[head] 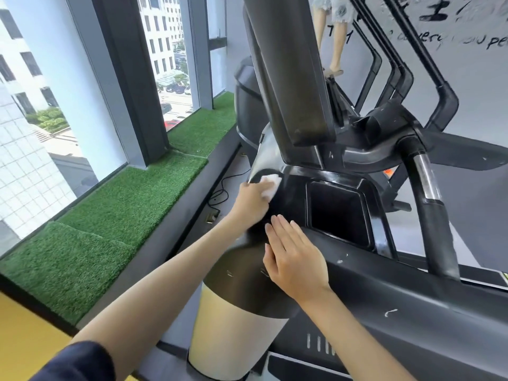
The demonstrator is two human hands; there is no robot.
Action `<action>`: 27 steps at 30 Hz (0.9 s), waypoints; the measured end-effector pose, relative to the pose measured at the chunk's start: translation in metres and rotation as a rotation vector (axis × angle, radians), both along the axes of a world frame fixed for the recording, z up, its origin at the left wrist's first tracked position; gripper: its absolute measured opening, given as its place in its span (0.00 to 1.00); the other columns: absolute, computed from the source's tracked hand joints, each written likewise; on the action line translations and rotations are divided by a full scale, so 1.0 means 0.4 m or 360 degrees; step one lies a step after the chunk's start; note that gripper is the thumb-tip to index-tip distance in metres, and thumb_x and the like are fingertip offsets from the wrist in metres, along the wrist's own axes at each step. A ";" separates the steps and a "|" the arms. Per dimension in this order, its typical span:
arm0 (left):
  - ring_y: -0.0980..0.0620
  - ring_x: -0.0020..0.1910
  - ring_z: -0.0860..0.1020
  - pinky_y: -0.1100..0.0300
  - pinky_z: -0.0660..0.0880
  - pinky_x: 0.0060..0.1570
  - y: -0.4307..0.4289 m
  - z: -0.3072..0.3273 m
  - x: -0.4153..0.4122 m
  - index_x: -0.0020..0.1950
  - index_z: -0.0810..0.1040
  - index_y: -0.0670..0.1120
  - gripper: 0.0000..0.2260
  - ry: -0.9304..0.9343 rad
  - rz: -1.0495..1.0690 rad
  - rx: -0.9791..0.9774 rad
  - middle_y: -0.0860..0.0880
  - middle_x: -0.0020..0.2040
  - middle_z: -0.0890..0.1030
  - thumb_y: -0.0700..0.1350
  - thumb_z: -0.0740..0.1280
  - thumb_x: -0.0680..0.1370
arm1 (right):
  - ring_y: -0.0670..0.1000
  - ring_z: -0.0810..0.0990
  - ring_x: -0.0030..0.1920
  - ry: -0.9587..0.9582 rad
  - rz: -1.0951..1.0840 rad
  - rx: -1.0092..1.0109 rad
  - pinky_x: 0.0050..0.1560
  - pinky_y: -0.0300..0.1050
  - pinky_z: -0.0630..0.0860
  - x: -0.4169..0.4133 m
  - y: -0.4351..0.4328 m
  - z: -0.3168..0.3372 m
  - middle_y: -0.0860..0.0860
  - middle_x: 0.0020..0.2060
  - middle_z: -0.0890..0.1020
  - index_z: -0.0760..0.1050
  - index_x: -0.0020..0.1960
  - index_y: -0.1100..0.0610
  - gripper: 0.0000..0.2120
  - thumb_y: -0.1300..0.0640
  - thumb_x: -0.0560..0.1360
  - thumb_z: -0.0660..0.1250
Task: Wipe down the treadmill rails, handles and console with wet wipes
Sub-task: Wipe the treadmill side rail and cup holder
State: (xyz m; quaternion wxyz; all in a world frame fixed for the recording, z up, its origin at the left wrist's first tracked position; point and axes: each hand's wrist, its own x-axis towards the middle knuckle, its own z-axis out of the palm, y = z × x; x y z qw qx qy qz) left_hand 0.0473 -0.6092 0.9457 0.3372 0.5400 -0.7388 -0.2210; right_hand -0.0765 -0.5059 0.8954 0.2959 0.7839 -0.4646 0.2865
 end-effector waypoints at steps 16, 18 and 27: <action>0.43 0.45 0.80 0.60 0.72 0.46 0.123 -0.195 0.300 0.46 0.83 0.37 0.14 -0.0393 -0.0022 0.0341 0.38 0.44 0.83 0.33 0.58 0.72 | 0.55 0.80 0.59 -0.0083 0.0006 0.0088 0.62 0.50 0.75 0.005 0.006 0.015 0.59 0.57 0.81 0.80 0.58 0.65 0.22 0.55 0.81 0.50; 0.44 0.45 0.77 0.56 0.72 0.48 0.127 -0.234 0.324 0.47 0.81 0.37 0.15 -0.0419 0.0011 0.0499 0.38 0.46 0.82 0.27 0.57 0.71 | 0.57 0.82 0.56 -0.0105 -0.0016 0.0081 0.60 0.51 0.75 0.016 0.005 0.028 0.60 0.53 0.83 0.81 0.55 0.65 0.22 0.56 0.81 0.51; 0.47 0.46 0.75 0.60 0.71 0.42 0.188 -0.288 0.366 0.47 0.82 0.44 0.16 0.1008 0.0745 0.0792 0.44 0.47 0.80 0.29 0.59 0.72 | 0.62 0.74 0.65 0.0195 -0.0029 0.0313 0.67 0.59 0.69 0.116 0.012 0.020 0.66 0.63 0.76 0.75 0.63 0.66 0.23 0.55 0.77 0.52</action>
